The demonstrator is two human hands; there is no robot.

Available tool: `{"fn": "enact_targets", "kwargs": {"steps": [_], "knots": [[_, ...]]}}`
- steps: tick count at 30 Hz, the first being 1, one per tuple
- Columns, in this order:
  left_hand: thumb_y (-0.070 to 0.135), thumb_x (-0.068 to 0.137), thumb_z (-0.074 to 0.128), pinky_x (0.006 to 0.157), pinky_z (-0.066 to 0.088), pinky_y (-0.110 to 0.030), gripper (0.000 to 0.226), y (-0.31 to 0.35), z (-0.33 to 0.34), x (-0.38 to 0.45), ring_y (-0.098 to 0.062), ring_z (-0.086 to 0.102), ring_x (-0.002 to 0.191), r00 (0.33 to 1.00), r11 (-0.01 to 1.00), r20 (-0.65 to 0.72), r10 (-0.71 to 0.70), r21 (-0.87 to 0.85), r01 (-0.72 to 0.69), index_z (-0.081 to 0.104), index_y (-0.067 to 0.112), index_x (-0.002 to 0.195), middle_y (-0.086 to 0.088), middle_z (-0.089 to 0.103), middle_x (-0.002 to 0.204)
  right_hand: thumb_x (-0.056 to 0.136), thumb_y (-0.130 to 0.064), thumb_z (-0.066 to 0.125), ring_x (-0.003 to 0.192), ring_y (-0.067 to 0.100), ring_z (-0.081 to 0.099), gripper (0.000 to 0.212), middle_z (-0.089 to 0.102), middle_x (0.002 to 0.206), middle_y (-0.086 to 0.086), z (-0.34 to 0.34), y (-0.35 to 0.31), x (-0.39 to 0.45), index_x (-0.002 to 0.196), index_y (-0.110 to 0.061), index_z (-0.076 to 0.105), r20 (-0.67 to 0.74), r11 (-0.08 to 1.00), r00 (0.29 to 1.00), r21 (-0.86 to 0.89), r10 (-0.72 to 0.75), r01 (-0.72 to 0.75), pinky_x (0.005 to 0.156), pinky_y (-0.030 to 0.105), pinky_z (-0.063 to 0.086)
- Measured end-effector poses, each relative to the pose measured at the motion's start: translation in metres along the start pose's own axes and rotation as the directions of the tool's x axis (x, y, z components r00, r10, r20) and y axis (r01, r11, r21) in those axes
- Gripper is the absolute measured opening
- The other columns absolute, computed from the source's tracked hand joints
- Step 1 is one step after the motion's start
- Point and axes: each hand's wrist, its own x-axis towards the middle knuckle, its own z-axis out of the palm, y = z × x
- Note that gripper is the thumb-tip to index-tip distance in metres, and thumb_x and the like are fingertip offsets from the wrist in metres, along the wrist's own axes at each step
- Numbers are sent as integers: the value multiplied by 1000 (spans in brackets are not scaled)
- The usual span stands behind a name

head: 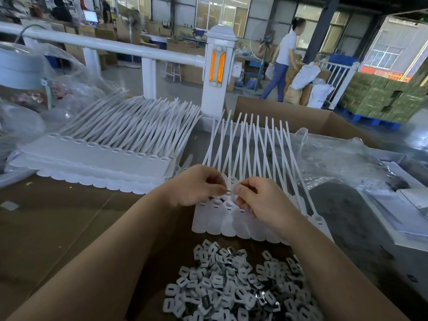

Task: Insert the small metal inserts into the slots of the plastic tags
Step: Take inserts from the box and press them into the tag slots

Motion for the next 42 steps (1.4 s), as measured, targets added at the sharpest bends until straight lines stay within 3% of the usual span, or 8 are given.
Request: {"fn": "enact_targets", "kwargs": {"steps": [2,5,7,11,28,32,36,42], "knots": [[24,90,67,67,44,-23,10,-2,-7,0,-8,57,66,990,990,-2,-140,-10,140,70,17,85,5,66,72,101,-29,56,71,5,64,12,69,82,-4,0,1,-1,98,-22,65,20,997,1000,-78,8,-7,64,23,47],[18,87,68,51,40,-19,18,-5,-20,-2,-9,50,53,945,939,34,-325,-107,326,72,2,94,1,61,60,100,-32,58,74,6,61,11,66,83,-8,-3,-1,-3,99,-26,66,99,984,995,-175,-3,20,67,23,44],[13,87,66,43,40,-16,21,-6,-25,-3,-7,50,45,913,905,80,-400,-120,407,70,-4,98,-1,61,57,99,-35,59,72,4,58,11,63,81,-10,-4,-3,-4,97,-28,67,145,977,989,-212,-4,35,65,21,40],[5,88,61,44,46,-17,4,-5,-26,-3,-9,54,44,861,844,147,-487,-172,507,64,3,86,-2,62,55,99,-34,59,76,4,59,12,64,85,-11,-7,-4,-4,95,-27,67,181,975,983,-217,-3,43,66,21,40],[12,87,68,50,49,-20,7,-8,-25,0,-7,58,49,887,894,134,-442,-11,448,65,8,91,0,64,64,97,-38,60,61,-4,55,13,63,76,-13,-8,1,-2,90,-30,68,180,977,984,-211,-1,40,60,18,38],[16,86,70,48,48,-18,5,-8,-26,0,-4,57,49,896,903,142,-421,-29,429,68,13,89,5,62,60,97,-38,61,64,-1,55,13,62,75,-14,-9,1,-2,89,-31,67,192,980,981,-197,4,34,61,19,39],[20,84,72,51,47,-19,18,-7,-24,1,-9,56,59,892,900,128,-434,26,435,70,6,95,-1,62,72,97,-38,61,61,-4,54,12,60,74,-15,-9,1,-2,90,-31,67,198,980,980,-197,5,35,60,18,37],[18,84,72,51,45,-19,13,-7,-24,2,-12,52,61,881,893,149,-450,54,447,67,7,86,-3,59,71,98,-38,61,69,-1,55,11,60,79,-16,-10,0,-3,90,-33,66,207,980,978,-195,6,35,62,18,37]]}}
